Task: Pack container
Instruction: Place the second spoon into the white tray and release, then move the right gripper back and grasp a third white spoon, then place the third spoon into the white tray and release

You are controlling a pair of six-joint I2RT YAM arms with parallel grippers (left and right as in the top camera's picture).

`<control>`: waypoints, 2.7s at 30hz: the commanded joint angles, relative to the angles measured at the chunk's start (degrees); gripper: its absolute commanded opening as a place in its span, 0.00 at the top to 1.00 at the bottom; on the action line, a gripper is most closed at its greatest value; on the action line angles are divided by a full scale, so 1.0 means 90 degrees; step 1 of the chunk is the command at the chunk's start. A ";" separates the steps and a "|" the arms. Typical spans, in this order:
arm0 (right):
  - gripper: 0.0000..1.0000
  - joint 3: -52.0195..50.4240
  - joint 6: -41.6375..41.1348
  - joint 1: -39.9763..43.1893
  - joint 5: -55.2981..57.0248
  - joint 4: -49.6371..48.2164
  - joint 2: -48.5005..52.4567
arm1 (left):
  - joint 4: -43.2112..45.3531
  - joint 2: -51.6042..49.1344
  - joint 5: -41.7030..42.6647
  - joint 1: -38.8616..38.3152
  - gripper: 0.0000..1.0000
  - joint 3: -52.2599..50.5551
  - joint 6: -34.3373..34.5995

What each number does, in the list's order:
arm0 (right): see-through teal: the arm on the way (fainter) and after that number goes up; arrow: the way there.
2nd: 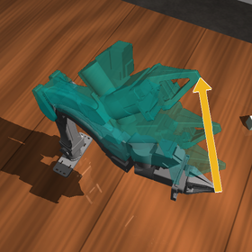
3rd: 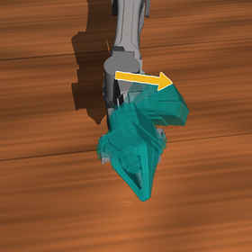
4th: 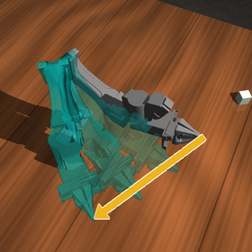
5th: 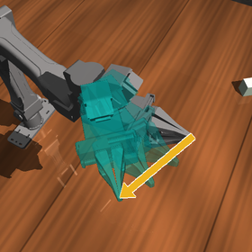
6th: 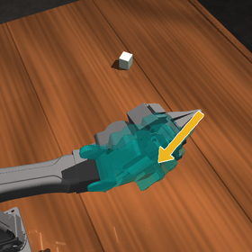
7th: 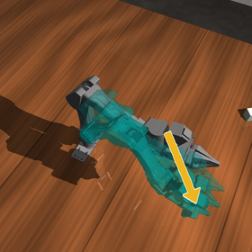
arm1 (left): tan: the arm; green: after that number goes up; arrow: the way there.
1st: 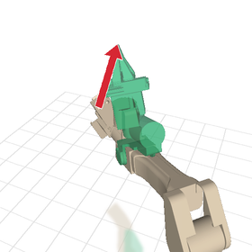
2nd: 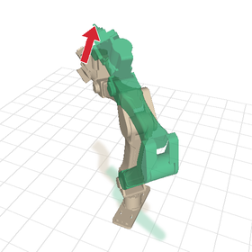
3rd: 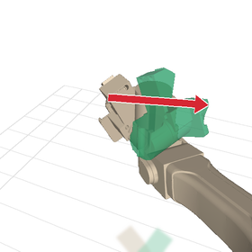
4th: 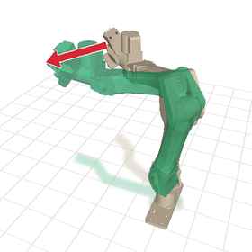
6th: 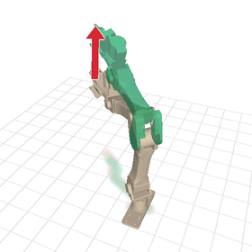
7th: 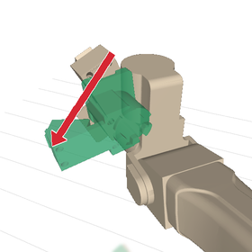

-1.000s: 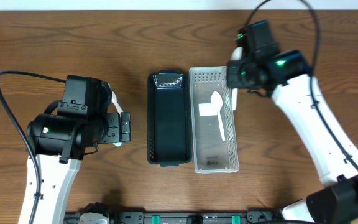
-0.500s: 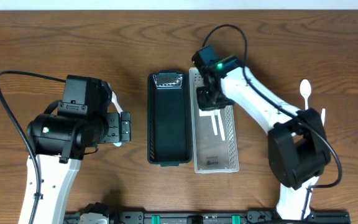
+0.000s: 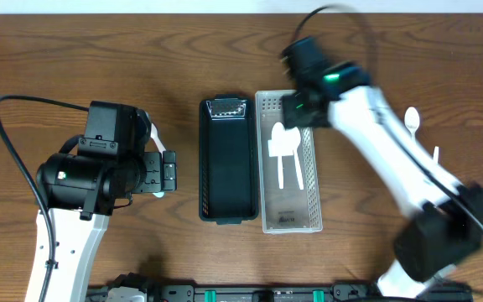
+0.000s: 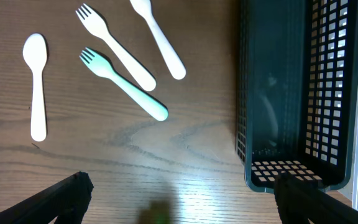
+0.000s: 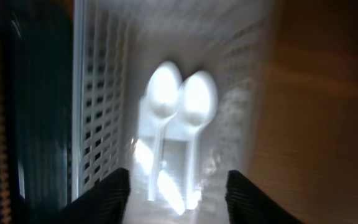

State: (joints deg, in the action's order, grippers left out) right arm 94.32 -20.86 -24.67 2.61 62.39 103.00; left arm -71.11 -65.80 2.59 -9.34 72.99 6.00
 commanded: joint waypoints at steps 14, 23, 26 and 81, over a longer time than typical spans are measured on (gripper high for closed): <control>0.10 0.0175 0.1868 0.3912 0.0520 0.0046 0.0160 | 0.0063 -0.0015 -0.0078 0.0005 0.04 -0.0051 0.0032; 0.07 0.0175 0.2358 0.4520 0.0304 -0.0245 0.1634 | 0.0078 -0.0015 -0.0078 0.0005 0.04 -0.0051 0.0032; 0.08 0.0175 0.2356 0.4524 0.0233 -0.0342 0.1945 | 0.0075 -0.0015 -0.0078 0.0005 0.04 -0.0051 0.0032; 0.98 0.0296 0.2101 0.3842 -0.0180 -0.0231 0.1775 | 0.0223 -0.0015 -0.0078 0.0005 0.04 -0.0051 0.0029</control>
State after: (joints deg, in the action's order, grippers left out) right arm 96.14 -0.23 13.63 1.28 60.27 126.50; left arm -69.01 -65.80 2.57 -9.34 72.99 6.00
